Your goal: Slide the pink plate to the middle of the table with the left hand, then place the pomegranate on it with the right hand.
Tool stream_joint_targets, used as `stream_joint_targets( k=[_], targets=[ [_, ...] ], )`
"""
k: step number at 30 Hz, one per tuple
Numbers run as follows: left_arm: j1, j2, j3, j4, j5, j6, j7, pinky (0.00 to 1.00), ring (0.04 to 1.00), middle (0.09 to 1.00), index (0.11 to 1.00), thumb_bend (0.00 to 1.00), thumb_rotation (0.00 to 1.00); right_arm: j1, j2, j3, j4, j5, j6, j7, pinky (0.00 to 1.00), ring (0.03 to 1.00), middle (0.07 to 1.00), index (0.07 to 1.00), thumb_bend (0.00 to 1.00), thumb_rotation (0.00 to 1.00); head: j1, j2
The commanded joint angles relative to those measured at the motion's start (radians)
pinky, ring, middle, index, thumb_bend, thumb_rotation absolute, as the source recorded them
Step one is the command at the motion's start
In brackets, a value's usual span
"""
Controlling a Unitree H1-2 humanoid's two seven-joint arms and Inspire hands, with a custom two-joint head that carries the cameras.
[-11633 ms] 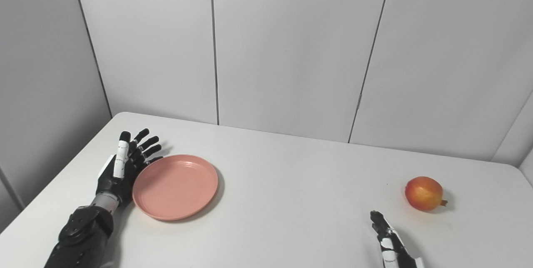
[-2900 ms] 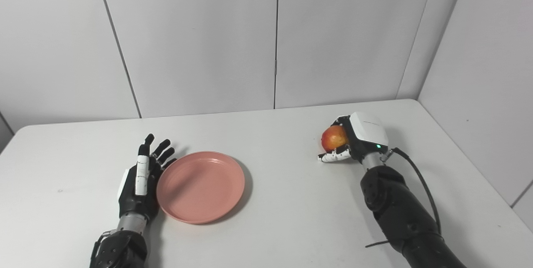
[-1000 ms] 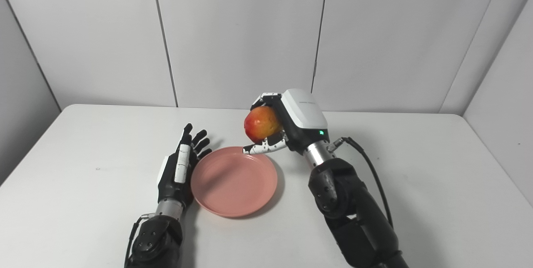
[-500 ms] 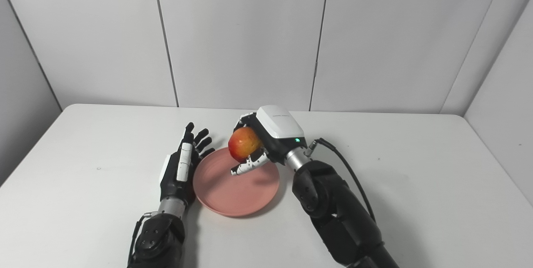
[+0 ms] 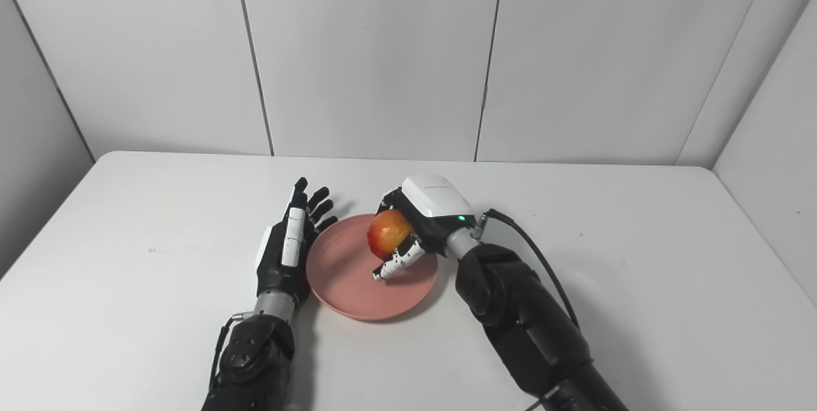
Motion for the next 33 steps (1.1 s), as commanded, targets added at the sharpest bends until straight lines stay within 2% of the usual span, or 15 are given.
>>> stream_joint_targets(
  k=[1, 5, 12, 20, 23, 33],
  targets=[
    [-0.016, -0.011, -0.008, 0.023, 0.008, 0.021, 0.009, 0.85, 0.905, 0.911, 1.0, 0.95, 0.89, -0.074, -0.001, -0.01, -0.012, 0.004, 0.004, -0.007, 0.18, 0.245, 0.332, 0.482, 0.49, 0.15, -0.002, 0.0],
    [-0.025, -0.01, -0.01, 0.035, 0.013, 0.019, 0.012, 0.81, 0.899, 0.913, 1.0, 0.94, 0.9, -0.082, 0.004, 0.004, -0.016, -0.006, 0.01, 0.008, 0.2, 0.261, 0.354, 0.485, 0.49, 0.15, -0.006, -0.001],
    [-0.033, -0.017, -0.006, 0.035, 0.002, 0.025, 0.01, 0.86, 0.9, 0.914, 1.0, 0.93, 0.9, -0.088, 0.012, 0.009, -0.029, -0.013, 0.02, 0.033, 0.19, 0.256, 0.343, 0.486, 0.49, 0.15, 0.0, 0.0],
    [-0.033, -0.02, -0.007, 0.028, 0.0, 0.023, 0.01, 0.85, 0.907, 0.922, 1.0, 0.93, 0.9, -0.088, 0.01, 0.02, -0.033, -0.025, 0.016, 0.043, 0.22, 0.287, 0.372, 0.489, 0.49, 0.15, 0.001, -0.001],
    [-0.031, -0.022, -0.01, 0.02, 0.005, 0.022, 0.011, 0.85, 0.911, 0.922, 1.0, 0.94, 0.9, -0.086, 0.01, 0.026, -0.036, -0.028, 0.019, 0.056, 0.27, 0.347, 0.435, 0.493, 0.49, 0.15, 0.007, 0.001],
    [-0.032, -0.028, -0.006, 0.016, 0.0, 0.019, 0.014, 0.84, 0.906, 0.924, 1.0, 0.94, 0.9, -0.089, -0.001, 0.048, -0.019, -0.054, -0.003, 0.065, 0.28, 0.355, 0.44, 0.495, 0.5, 0.16, 0.012, -0.001]
  ],
)
